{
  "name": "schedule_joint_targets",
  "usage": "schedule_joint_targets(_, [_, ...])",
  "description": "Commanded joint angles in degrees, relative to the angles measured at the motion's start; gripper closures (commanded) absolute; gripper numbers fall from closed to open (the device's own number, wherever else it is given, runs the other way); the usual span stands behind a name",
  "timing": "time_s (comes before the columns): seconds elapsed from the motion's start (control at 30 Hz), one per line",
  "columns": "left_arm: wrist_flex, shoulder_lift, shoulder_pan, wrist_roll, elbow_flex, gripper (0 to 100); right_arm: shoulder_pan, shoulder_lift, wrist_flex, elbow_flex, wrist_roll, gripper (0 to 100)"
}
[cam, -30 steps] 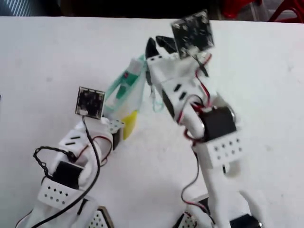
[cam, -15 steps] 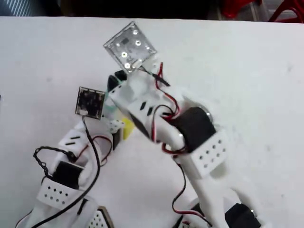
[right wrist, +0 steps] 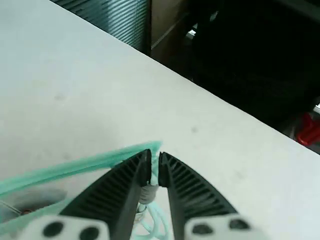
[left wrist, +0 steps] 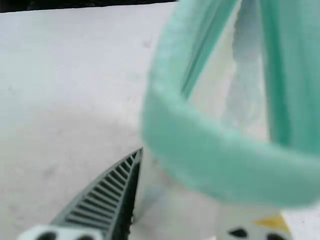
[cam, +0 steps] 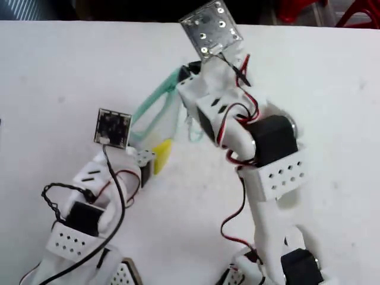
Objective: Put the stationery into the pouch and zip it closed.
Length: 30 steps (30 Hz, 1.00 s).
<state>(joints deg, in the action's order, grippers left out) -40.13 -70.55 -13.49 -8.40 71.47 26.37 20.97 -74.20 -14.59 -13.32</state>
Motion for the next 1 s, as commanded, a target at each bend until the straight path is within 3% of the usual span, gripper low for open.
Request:
schedule_joint_targets(0.0, [0.1, 0.5, 0.1, -0.8, -2.1, 75, -3.8, 0.1, -5.3, -2.4, -0.4, 93.7])
schedule_joint_targets(0.2, [0.0, 0.5, -0.2, 1.0, -2.1, 75, -4.2, 3.6, -14.0, -2.3, -0.5, 67.2])
schedule_joint_targets(0.43, [-0.1, 0.5, -1.9, 4.0, -2.1, 83, -2.2, 7.6, -16.0, 0.4, -4.6, 69.5])
schedule_joint_targets(0.63, [0.1, 0.5, -2.0, 11.5, -2.3, 98, -2.2, 8.0, -15.7, 5.8, -23.2, 70.9])
schedule_joint_targets(0.77, [-0.1, 0.5, -3.6, 14.3, -2.2, 98, -3.0, 9.9, -14.5, 6.2, -26.5, 73.1])
schedule_joint_targets(0.97, [-0.1, 0.0, -2.7, 17.8, -2.5, 98, -13.8, 8.3, -2.9, 9.8, -26.6, 77.2])
